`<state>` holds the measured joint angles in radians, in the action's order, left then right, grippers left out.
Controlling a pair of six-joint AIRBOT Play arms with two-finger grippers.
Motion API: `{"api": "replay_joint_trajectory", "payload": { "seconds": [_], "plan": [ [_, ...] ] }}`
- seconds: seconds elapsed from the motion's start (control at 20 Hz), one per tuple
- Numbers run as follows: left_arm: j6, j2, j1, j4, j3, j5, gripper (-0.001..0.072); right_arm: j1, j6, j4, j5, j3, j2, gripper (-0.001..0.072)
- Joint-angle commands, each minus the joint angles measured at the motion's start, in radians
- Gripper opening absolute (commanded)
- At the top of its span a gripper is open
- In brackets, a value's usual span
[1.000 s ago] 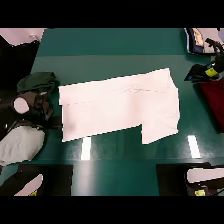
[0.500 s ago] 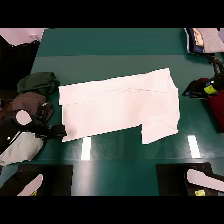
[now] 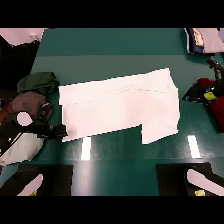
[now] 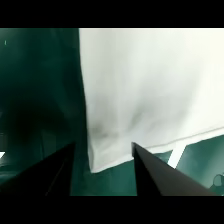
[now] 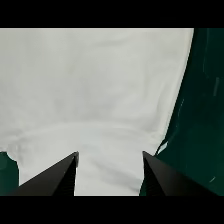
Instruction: Fold the shirts.
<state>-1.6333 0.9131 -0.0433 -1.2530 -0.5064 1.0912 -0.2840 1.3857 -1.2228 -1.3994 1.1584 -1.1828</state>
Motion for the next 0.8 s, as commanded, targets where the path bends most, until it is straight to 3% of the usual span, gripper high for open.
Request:
{"api": "replay_joint_trajectory", "payload": {
  "seconds": [0.0, 0.1, 0.25, 0.3, 0.75],
  "plan": [
    [0.002, -0.001, -0.001, 0.006, 0.021, -0.019, 0.042, 0.0, 0.0, 0.001, -0.003, -0.006, 0.006, 0.0472],
    [0.002, -0.001, -0.001, 0.036, 0.028, -0.039, 0.0418, 0.0, 0.0, 0.0, -0.019, -0.006, 0.006, 0.0472],
    [0.029, -0.001, -0.001, 0.077, 0.029, -0.08, 0.0088, 0.0, 0.0, -0.001, -0.051, -0.006, 0.006, 0.0471],
    [0.04, -0.001, -0.001, 0.084, 0.029, -0.088, 0.0028, 0.0, 0.0, -0.003, -0.065, -0.007, 0.006, 0.0472],
    [0.106, -0.001, -0.001, 0.006, -0.19, 0.021, 0.0027, -0.001, 0.001, -0.088, -0.06, -0.313, 0.006, 0.0471]
  ]
}}
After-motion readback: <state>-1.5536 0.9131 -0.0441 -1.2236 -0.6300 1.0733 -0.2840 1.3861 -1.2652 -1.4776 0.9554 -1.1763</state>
